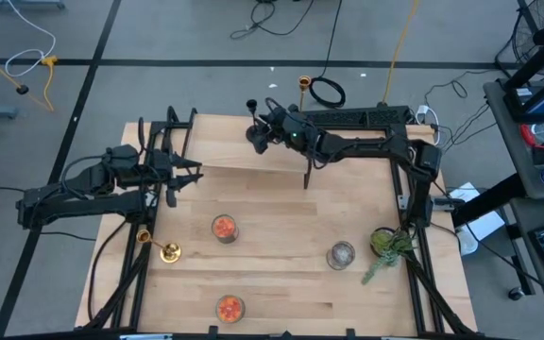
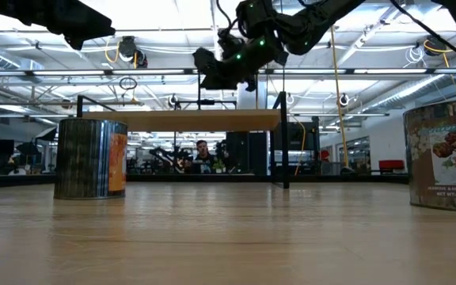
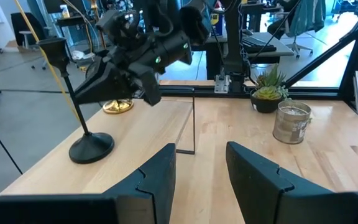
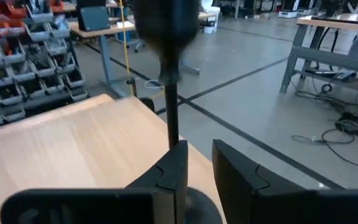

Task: Pick & Place candle stick holders
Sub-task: Put the golden candle holder on the shelf

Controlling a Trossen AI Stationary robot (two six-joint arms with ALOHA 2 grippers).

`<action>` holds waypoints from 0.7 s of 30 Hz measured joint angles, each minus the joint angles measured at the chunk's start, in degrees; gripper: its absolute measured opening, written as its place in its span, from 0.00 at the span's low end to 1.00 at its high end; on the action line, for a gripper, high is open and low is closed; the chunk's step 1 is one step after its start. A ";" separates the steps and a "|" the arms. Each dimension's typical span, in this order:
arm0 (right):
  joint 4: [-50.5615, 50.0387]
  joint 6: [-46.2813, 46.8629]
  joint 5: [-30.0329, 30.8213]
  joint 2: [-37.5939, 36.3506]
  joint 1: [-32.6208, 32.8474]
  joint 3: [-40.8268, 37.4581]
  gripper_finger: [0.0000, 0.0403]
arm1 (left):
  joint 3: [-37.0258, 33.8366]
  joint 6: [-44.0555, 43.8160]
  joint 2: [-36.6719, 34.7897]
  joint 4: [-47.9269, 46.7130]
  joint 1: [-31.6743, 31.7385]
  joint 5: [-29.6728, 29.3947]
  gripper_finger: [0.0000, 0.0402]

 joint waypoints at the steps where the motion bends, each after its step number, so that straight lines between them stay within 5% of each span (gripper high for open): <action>1: -0.07 0.08 0.00 -0.43 0.35 0.02 0.17 | 0.00 -0.06 0.00 0.03 0.00 -0.01 0.37; 14: -15.98 -7.39 0.02 -8.62 9.01 -0.01 0.14 | 0.12 1.97 2.30 9.93 -0.05 3.83 0.37; 18: -17.50 -8.86 0.05 -11.12 11.42 0.03 0.14 | 3.22 2.61 4.26 5.31 -1.42 10.42 0.37; 21: -17.93 -10.55 -0.07 -12.37 12.95 -0.91 0.13 | 8.32 2.91 6.45 -3.04 -3.71 9.77 0.37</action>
